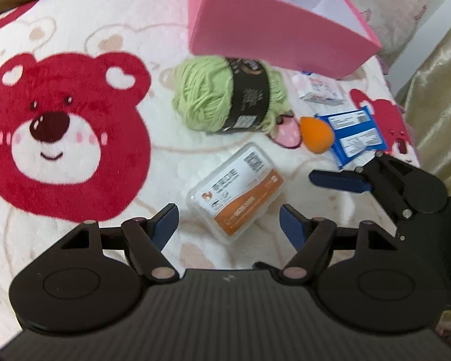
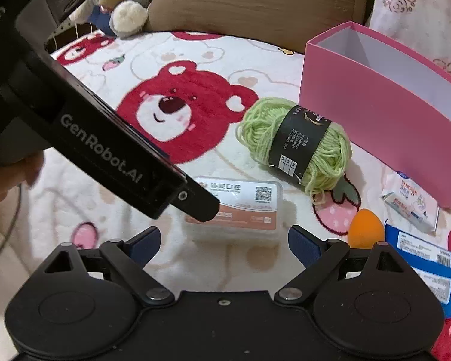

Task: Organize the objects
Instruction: 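Move the right tool back toward the clear dental-floss box, then close the right tool on the dental-floss box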

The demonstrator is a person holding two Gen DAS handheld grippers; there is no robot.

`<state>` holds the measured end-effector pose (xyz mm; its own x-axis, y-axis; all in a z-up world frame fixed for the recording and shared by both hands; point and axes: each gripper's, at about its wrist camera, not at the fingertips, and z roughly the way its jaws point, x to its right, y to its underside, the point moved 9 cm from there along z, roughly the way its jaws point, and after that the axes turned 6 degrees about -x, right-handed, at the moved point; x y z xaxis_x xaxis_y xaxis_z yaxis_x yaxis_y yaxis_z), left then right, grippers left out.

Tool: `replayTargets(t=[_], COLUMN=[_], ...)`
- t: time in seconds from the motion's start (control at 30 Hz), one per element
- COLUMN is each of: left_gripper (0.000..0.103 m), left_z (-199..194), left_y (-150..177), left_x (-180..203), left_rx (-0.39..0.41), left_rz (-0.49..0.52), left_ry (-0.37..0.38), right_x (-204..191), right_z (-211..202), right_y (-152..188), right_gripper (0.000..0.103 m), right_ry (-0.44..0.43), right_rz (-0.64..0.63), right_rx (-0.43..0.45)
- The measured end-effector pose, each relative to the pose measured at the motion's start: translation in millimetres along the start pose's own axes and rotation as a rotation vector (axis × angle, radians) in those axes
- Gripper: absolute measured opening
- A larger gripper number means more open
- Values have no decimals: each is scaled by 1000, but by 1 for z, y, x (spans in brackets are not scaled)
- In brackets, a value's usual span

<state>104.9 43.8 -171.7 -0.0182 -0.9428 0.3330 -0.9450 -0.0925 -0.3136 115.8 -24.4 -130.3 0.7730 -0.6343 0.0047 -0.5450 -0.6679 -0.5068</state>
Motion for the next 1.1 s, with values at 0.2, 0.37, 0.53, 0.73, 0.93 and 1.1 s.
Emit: replayTargets(t=[0.2,0.37,0.53,0.73,0.93,1.1], left_gripper=[66,58,53,53,52,46], left_z=[17,25,29,37,39,31], left_y=[2,2,3,0,-3,-2], left_x=[-10,-16,-17,-17,-17,-7], left_rx=[32,27,34,46,91,93], left_rz=[-68,-123,-120,-154,-175,-144], left_ry=[-10,48,9,73,104,129], right_x=[-1,2,9,14,17,21], right_z=[21,35,47,53,50,37], right_y=[-1,-4,-1,5,6,9], right_gripper=[94,95,95,94,94,94], right_ry=[-15,4,-44,-65,-28,1], right_rz=[-4,-9,37,143,185,225], right_rx=[-11,-15,-33,-7,28,21])
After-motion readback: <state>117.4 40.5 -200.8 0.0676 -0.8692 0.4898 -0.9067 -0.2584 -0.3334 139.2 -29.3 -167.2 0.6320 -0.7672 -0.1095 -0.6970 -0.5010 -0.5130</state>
